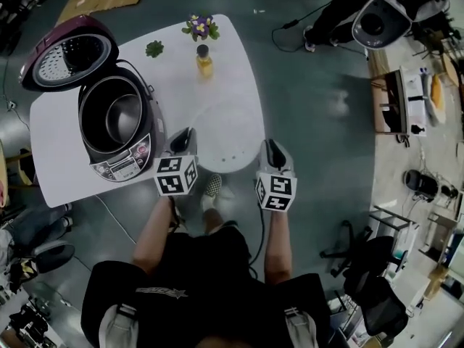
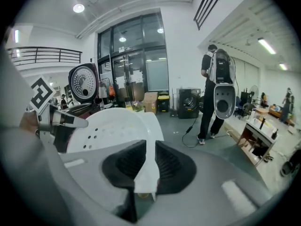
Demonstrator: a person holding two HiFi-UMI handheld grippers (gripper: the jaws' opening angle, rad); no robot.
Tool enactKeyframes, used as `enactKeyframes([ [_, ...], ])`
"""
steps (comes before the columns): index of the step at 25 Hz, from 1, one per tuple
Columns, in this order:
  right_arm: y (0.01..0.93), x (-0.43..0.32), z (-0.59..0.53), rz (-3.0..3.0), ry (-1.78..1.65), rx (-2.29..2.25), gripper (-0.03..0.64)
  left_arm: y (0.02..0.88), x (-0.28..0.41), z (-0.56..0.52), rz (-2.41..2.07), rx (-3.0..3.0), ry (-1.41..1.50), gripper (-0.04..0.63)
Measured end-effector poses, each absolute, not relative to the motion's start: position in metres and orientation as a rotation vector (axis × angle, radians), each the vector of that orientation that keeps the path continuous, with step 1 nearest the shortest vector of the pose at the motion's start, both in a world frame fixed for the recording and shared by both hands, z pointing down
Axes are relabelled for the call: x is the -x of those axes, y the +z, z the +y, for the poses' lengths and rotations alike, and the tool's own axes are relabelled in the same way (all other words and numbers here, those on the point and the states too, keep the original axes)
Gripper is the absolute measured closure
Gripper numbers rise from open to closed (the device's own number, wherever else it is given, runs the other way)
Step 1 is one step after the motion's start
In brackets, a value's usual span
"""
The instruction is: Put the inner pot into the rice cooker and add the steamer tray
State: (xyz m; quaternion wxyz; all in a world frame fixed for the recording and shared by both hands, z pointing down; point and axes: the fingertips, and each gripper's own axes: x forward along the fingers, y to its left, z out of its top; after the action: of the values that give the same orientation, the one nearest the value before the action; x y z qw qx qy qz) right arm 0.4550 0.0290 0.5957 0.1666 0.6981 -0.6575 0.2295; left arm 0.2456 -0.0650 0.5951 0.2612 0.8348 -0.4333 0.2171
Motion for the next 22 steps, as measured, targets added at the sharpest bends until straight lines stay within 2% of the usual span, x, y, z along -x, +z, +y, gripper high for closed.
enactKeyframes([
  [11, 0.514, -0.454, 0.024, -1.957, 0.473, -2.061, 0.554, 0.5, -0.22, -0.077, -1.301, -2.327, 0.399, 0.566],
  [22, 0.463, -0.406, -0.005, -2.141, 0.317, -1.971, 0.554, 0.437, -0.168, -0.08, -1.472, -2.316, 0.218, 0.566],
])
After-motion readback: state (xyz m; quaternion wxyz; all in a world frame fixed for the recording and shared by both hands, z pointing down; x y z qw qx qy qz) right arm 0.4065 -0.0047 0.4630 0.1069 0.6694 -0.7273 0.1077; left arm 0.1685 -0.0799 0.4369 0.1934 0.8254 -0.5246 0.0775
